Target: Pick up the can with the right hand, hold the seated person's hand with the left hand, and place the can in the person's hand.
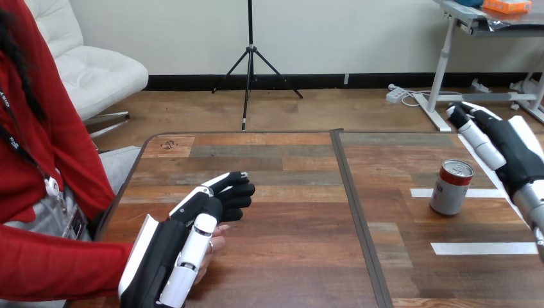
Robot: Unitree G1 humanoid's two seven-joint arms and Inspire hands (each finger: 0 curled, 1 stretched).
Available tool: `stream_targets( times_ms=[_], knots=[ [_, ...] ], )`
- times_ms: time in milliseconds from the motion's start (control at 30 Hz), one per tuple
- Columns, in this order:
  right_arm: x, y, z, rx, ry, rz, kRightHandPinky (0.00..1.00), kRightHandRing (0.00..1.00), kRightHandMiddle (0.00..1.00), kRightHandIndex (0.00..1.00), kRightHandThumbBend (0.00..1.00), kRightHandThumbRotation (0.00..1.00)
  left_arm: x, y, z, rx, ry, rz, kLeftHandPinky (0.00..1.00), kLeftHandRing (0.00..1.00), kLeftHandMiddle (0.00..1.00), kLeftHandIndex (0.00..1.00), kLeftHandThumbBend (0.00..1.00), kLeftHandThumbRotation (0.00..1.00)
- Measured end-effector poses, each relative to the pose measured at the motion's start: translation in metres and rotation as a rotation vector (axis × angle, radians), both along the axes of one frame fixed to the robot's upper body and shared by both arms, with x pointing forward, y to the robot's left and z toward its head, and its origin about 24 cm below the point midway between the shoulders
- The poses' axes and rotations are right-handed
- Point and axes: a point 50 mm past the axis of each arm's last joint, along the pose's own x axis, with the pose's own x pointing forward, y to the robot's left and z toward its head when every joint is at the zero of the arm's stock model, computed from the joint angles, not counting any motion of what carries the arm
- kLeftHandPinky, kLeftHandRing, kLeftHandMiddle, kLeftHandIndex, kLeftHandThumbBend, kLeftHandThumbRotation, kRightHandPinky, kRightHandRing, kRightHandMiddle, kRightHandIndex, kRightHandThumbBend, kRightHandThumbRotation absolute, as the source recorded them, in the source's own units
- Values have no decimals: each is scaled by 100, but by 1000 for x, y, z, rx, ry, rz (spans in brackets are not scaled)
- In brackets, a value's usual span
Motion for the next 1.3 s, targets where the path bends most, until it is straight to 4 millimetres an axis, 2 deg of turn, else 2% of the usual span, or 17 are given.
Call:
stream_targets(
  times_ms=[267, 667, 767, 1000, 1300],
  knots=[
    [1, -3, 0, -38, 31, -16, 90, 90, 89, 89, 100, 100, 0, 1, 1, 0, -7, 6, 75, 77, 77, 78, 30, 100],
    [2, -5, -6, -135, 118, -55, 82, 89, 91, 90, 100, 100, 0, 1, 1, 0, -9, 5, 74, 77, 77, 78, 30, 100],
    [2, -5, -8, -147, 143, -65, 81, 90, 92, 91, 100, 97, 0, 1, 1, 0, -9, 5, 74, 76, 77, 77, 30, 100],
    [1, -8, -12, -154, 193, -91, 82, 92, 95, 93, 100, 82, 0, 1, 1, 0, -9, 5, 73, 76, 77, 77, 30, 100],
    [1, -9, -15, -183, 236, -110, 79, 92, 95, 95, 100, 67, 0, 1, 1, -1, -11, 5, 72, 75, 75, 76, 31, 100]
  ],
)
